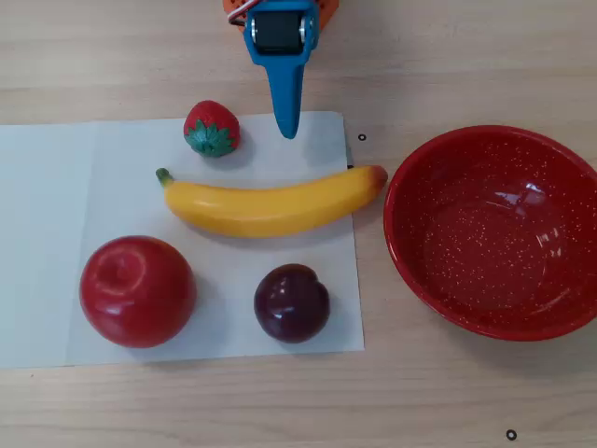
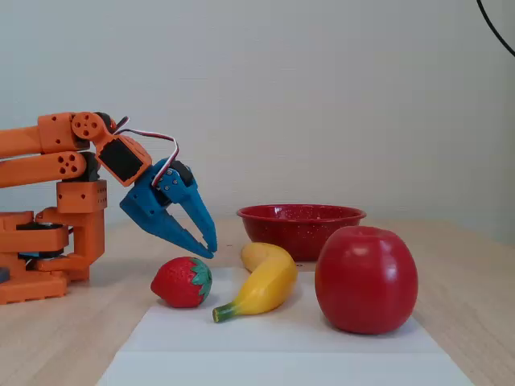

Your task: Grasp the banana and put it in the red bowl

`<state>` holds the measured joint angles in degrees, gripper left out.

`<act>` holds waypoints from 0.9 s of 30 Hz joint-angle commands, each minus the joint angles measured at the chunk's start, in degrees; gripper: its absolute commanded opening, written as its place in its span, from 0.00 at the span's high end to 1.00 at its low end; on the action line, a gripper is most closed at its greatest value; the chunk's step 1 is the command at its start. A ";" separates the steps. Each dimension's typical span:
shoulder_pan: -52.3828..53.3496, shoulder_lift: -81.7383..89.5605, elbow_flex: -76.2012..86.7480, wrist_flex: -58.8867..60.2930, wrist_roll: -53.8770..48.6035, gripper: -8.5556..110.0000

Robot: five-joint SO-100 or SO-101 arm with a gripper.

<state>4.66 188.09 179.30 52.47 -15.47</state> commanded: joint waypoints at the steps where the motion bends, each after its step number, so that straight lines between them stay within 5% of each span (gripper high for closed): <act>1: 0.88 0.53 0.62 0.62 0.26 0.92; 27: 1.14 -3.69 -5.01 2.99 2.81 0.92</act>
<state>4.66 187.38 177.19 55.20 -14.15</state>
